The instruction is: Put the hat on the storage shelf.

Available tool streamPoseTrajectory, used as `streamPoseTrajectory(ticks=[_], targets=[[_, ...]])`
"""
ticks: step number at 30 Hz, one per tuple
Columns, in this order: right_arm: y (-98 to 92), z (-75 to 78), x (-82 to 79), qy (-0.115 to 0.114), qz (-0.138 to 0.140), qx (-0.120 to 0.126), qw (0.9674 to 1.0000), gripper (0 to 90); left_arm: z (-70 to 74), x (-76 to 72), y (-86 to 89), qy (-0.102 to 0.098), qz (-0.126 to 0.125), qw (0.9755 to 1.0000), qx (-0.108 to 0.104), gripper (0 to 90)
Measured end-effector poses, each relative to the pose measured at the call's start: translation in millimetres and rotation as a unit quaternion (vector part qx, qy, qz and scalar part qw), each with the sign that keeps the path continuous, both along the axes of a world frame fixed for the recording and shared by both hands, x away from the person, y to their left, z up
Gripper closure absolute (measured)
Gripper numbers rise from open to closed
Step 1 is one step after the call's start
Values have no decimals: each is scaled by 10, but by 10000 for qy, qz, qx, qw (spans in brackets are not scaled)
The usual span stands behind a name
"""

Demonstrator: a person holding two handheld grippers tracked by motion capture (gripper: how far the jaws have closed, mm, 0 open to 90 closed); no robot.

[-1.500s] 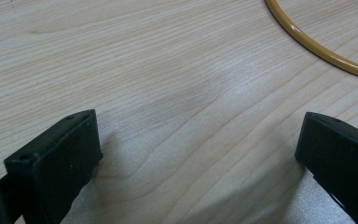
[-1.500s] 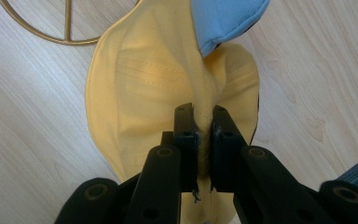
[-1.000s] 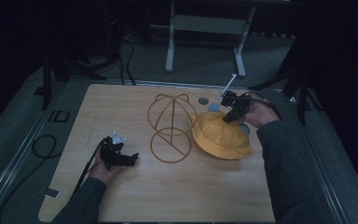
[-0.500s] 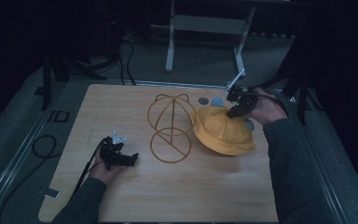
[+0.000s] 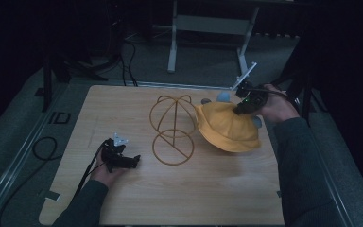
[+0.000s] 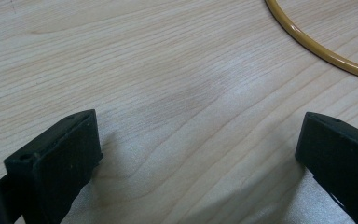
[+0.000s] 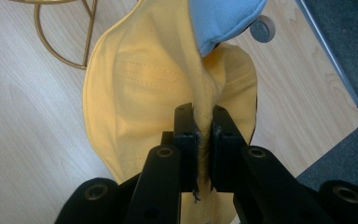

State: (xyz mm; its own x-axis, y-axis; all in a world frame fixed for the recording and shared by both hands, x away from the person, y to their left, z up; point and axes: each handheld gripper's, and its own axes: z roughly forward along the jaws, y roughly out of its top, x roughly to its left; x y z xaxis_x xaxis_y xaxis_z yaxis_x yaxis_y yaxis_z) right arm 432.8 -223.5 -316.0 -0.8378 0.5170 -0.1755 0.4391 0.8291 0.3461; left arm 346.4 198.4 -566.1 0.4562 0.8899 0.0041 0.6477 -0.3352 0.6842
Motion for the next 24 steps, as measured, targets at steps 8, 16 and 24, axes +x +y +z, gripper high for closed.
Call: streamPoseTrajectory(ticks=[8,16,24], targets=[[-69,130,-33,-135,-20,125,9998,836,1,-1,0,10,-3,10000,1,1],[-110,236,-69,-224,4,159,9996,836,1,-1,1,13,-5,10000,3,1],[-134,347,-118,-374,42,311,9988,836,1,0,1,4,-8,10000,11,1]])
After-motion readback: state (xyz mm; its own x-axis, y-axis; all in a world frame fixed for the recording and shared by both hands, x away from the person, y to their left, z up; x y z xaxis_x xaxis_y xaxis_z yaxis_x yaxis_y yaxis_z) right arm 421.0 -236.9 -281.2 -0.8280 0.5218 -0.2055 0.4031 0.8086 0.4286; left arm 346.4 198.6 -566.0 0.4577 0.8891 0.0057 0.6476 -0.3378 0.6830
